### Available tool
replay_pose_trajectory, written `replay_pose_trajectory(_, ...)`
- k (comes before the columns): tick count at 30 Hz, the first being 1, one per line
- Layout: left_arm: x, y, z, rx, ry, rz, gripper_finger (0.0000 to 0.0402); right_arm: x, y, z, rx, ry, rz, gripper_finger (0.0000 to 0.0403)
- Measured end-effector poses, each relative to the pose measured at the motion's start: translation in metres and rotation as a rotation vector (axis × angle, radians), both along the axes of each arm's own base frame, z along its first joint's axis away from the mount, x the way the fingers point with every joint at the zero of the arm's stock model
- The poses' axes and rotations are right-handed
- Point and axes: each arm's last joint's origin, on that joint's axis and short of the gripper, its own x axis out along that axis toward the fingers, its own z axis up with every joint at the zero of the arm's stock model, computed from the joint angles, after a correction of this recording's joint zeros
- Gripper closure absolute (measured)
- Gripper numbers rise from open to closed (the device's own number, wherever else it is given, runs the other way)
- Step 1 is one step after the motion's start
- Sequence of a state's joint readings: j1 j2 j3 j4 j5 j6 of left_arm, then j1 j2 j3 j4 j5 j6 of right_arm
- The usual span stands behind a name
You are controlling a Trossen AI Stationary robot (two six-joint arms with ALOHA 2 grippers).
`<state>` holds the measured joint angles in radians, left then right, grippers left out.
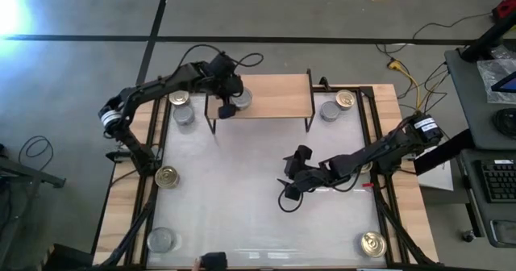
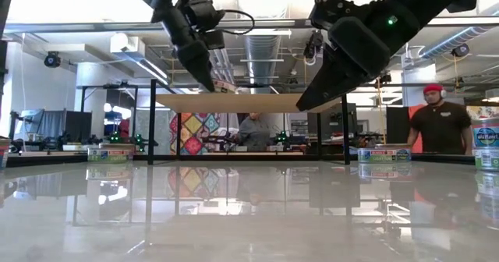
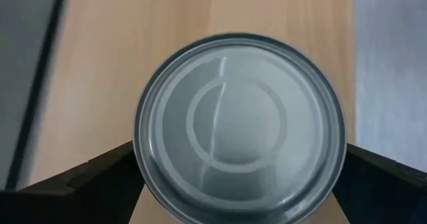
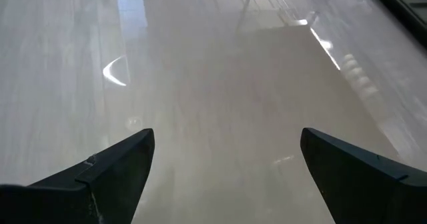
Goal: Stack canned seafood by type on shelf
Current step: Put the green tuna can on the shelf
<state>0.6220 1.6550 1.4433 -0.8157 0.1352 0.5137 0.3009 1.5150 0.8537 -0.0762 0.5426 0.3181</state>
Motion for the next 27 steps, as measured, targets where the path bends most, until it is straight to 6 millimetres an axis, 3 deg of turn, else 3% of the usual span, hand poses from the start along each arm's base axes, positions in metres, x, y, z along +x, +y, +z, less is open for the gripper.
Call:
replay_pose_trajectory(5, -0.002, -0.001, 0.000, -0.023, 0.036, 0.001, 0.0002, 0.012, 0.000, 0.027, -0.080, -0.048, 0.073, 0.0035)
replay_pose_trajectory(9, -0.002, -0.001, -0.002, -0.013, 0.047, 0.004, 0.0002, 0.026, -0.015, 0.049, -0.170, -0.069, 0.097, 0.0035)
replay_pose_trajectory(18, -0.008, 0.009, 0.004, 0.050, 0.066, 0.047, 0.0002, 0.051, -0.087, 0.087, -0.221, -0.238, 0.037, 0.0035)
replay_pose_trajectory(23, -0.008, 0.010, -0.002, 0.035, 0.059, 0.060, 0.0002, 0.067, -0.136, 0.095, -0.128, -0.334, 0.056, 0.0038)
replay_pose_trajectory(27, -0.008, 0.009, -0.004, 0.024, 0.049, 0.071, 0.0002, 0.086, -0.170, 0.097, -0.080, -0.330, 0.031, 0.0064)
